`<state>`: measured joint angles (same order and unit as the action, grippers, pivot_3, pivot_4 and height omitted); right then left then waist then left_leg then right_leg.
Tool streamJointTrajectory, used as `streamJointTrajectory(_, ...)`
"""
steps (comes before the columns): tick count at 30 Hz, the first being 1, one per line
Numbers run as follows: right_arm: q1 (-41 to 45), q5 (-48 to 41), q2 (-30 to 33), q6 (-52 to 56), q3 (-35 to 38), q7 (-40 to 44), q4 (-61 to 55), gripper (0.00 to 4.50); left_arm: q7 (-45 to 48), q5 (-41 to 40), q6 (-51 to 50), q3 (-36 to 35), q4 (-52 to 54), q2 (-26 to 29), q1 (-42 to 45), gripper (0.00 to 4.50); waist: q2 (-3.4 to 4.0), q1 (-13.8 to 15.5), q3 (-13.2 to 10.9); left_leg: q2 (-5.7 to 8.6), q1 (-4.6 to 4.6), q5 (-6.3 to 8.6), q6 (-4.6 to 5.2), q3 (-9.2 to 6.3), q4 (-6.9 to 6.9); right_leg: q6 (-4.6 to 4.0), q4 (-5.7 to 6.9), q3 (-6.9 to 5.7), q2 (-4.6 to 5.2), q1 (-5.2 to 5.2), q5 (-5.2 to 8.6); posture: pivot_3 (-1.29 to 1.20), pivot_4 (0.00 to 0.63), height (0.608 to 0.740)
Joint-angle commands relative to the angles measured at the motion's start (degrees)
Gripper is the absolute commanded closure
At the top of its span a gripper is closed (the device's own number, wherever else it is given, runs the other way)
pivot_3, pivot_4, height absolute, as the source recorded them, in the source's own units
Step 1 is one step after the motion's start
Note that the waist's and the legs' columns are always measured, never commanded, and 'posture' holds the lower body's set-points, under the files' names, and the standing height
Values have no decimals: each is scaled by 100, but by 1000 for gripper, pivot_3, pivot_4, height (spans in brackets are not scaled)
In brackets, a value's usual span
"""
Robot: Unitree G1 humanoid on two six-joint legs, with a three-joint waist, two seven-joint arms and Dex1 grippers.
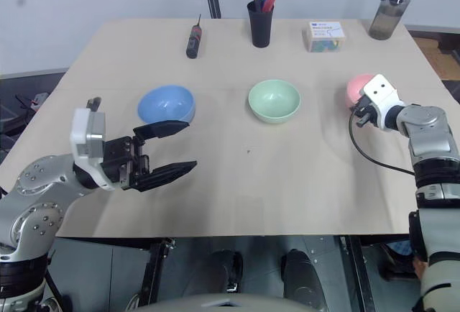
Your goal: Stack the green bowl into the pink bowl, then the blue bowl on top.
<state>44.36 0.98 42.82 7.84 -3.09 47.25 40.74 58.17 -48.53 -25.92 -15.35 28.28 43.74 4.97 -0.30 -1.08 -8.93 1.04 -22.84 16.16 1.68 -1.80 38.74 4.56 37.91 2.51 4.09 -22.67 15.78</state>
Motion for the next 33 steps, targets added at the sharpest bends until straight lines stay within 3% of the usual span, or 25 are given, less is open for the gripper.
streamJointTrajectory(1,66,37,97,-252,32,118,-199,4474,-91,-57,73,-138,175,-19,52,0,1,0,0,0,0,0,0,0,0,0,0,0,0,0,0,0,150,740)
streamJointTrajectory(4,-165,-81,153,-268,52,384,-812,4474,-112,-60,80,-155,96,-31,85,0,2,2,-1,0,0,0,0,0,0,0,0,1,0,-1,0,0,150,740)
streamJointTrajectory(7,-1229,-949,338,982,19,1183,-3550,4474,-102,17,154,-332,-169,-46,-38,0,8,27,-3,-1,-6,0,0,-4,-4,0,-1,-2,1,-5,0,0,150,740)
streamJointTrajectory(13,-2353,-1218,224,2548,-260,736,-6261,4474,108,297,391,-439,-539,21,-125,0,8,32,-3,-1,-5,7,12,-7,-17,0,-6,-3,4,-7,0,0,150,740)
streamJointTrajectory(19,-2724,-1264,140,3430,-540,342,-7251,4474,242,391,452,-415,-705,59,-33,0,6,47,-4,3,0,11,19,-15,-12,-1,-2,-12,8,-2,0,0,150,740)
streamJointTrajectory(29,-3026,-1281,605,4031,-789,378,-7648,4474,322,527,497,-228,-773,-28,97,0,-1,50,0,3,-1,2,1,-17,-13,-1,-6,-16,6,0,0,0,150,740)
streamJointTrajectory(33,-3063,-1648,765,4488,-724,499,-7948,3125,348,604,527,-195,-791,-52,99,0,-12,48,-3,5,-1,3,4,-18,-13,-1,-8,-17,9,2,0,0,150,740)
